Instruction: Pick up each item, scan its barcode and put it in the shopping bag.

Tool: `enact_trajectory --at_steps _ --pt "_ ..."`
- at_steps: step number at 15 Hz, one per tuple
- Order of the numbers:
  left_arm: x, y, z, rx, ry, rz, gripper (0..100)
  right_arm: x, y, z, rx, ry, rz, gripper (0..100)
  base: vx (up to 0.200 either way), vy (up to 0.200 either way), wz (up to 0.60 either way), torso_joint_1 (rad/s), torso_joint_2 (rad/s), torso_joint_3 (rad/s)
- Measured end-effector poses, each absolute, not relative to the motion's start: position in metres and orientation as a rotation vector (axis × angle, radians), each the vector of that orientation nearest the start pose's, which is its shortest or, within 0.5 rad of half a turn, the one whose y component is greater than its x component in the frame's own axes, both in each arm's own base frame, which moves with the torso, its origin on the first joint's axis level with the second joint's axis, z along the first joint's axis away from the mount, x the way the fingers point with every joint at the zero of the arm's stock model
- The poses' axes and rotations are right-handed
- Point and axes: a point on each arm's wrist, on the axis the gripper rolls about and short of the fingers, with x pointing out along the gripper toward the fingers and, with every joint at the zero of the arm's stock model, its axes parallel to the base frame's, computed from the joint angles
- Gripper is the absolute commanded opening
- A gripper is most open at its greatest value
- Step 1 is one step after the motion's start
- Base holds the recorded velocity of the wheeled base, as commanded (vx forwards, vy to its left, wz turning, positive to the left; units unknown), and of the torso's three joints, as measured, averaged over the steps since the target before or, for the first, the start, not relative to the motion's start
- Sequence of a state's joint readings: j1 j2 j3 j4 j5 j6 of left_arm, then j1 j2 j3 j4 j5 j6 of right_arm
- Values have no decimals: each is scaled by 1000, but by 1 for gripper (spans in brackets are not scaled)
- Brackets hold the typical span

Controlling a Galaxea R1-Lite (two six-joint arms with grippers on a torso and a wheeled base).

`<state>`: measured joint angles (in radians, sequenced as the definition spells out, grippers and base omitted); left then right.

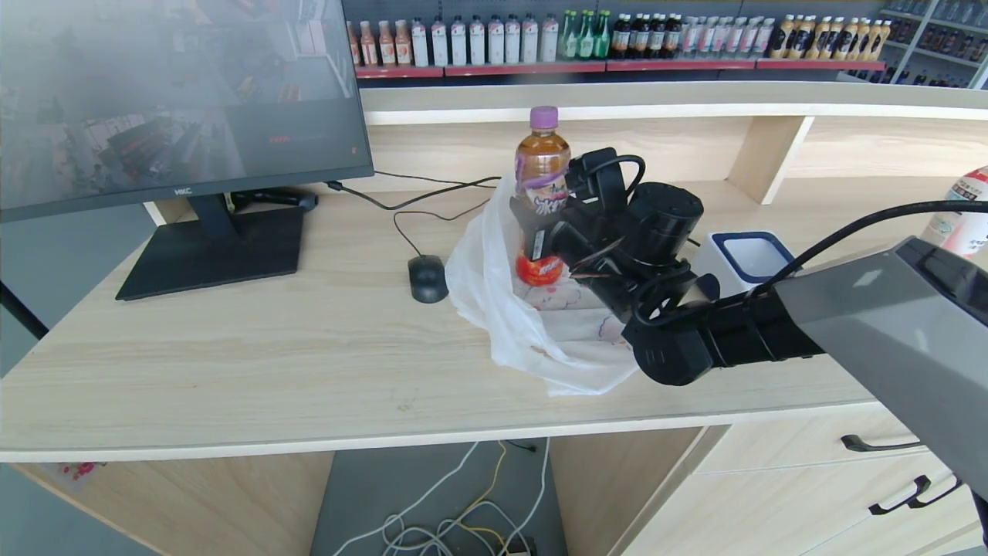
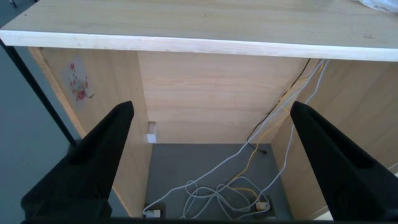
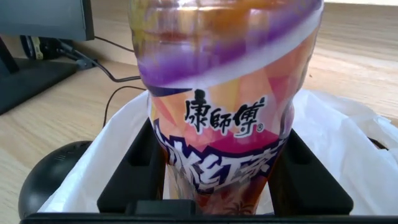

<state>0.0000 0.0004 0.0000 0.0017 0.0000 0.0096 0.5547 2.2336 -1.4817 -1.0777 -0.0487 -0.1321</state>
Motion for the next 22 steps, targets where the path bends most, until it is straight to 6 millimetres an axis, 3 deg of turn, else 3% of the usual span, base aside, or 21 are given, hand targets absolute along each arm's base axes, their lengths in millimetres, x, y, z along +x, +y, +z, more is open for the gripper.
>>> enact_trajectory --at_steps 19,20,22 --pt "-23 0 75 9 2 0 100 399 246 185 -37 -318 481 0 0 0 0 0 0 0" --pt "-23 0 75 9 2 0 100 399 246 185 -37 -318 480 100 0 0 0 0 0 0" --pt "-23 0 75 9 2 0 100 399 246 185 -37 -317 481 100 0 0 0 0 0 0"
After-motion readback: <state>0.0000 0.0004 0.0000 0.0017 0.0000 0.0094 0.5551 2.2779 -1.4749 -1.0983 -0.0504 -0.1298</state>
